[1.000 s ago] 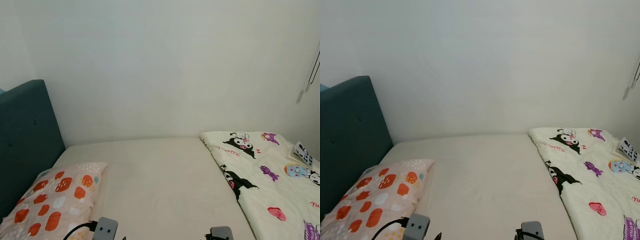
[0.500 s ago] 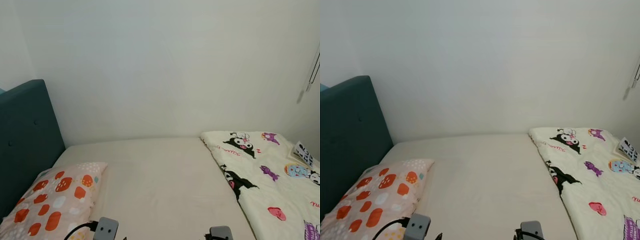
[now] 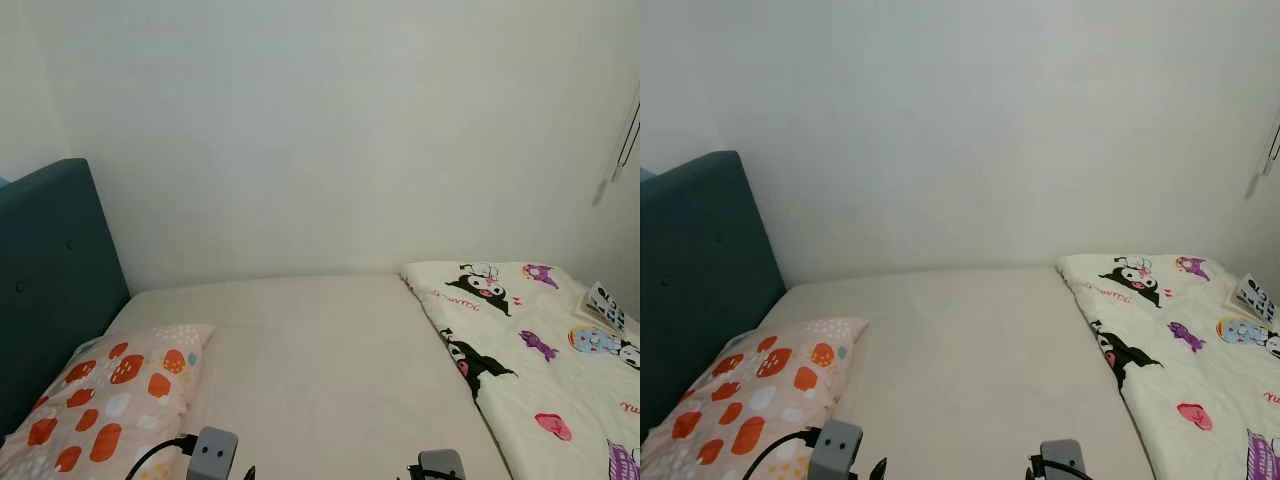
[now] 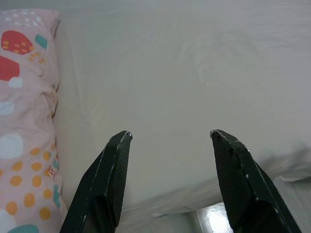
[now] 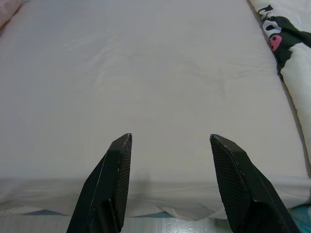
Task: Clean up the room
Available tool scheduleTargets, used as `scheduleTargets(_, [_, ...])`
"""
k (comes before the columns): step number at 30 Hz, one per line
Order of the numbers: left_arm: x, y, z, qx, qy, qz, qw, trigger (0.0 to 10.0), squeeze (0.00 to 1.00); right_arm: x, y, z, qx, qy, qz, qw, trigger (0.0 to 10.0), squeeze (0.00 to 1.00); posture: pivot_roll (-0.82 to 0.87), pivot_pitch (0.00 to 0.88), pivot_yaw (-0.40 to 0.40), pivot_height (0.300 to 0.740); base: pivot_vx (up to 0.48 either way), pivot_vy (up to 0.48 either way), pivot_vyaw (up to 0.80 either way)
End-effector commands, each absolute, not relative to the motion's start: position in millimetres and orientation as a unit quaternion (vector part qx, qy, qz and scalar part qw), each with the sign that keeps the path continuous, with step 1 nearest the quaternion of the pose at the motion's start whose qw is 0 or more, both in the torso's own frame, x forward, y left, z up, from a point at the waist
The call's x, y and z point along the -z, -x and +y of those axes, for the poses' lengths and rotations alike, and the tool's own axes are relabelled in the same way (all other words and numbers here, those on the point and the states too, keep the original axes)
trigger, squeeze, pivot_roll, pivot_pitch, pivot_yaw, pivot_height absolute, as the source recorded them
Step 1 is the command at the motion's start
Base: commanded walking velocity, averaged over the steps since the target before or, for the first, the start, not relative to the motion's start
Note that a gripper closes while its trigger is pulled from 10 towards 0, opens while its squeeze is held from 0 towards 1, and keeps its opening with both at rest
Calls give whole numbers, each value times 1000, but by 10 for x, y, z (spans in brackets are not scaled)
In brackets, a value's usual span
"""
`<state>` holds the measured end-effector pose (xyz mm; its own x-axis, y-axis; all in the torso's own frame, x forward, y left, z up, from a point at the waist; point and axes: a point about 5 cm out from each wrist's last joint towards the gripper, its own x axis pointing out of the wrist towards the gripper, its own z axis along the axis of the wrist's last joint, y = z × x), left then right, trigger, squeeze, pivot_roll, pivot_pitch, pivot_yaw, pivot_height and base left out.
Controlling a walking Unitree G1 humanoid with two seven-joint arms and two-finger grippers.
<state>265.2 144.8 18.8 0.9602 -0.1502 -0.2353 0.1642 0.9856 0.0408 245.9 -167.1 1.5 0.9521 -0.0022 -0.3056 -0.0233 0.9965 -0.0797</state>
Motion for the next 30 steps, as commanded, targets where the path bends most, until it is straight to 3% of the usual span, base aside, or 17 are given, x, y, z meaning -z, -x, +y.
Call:
scheduleTargets(1, [-153, -2621, 1446, 79, -26, 127, 988, 10000, 0, 6, -2431, -1680, -2, 34, 163, 986, 10000, 0, -33, 99, 3, 740, 0, 0, 0])
scheduleTargets(13, [-104, -2522, 1439, 85, -31, 134, 987, 10000, 0, 30, -2389, -1690, -2, 29, 171, 985, 10000, 0, -37, 105, 3, 740, 0, 0, 0])
scheduleTargets(30, [-137, -2528, 1424, 91, -29, 127, 987, 10000, 0, 27, -2391, -1676, -4, 25, 173, 985, 10000, 0, -36, 93, 1, 740, 0, -294, 0])
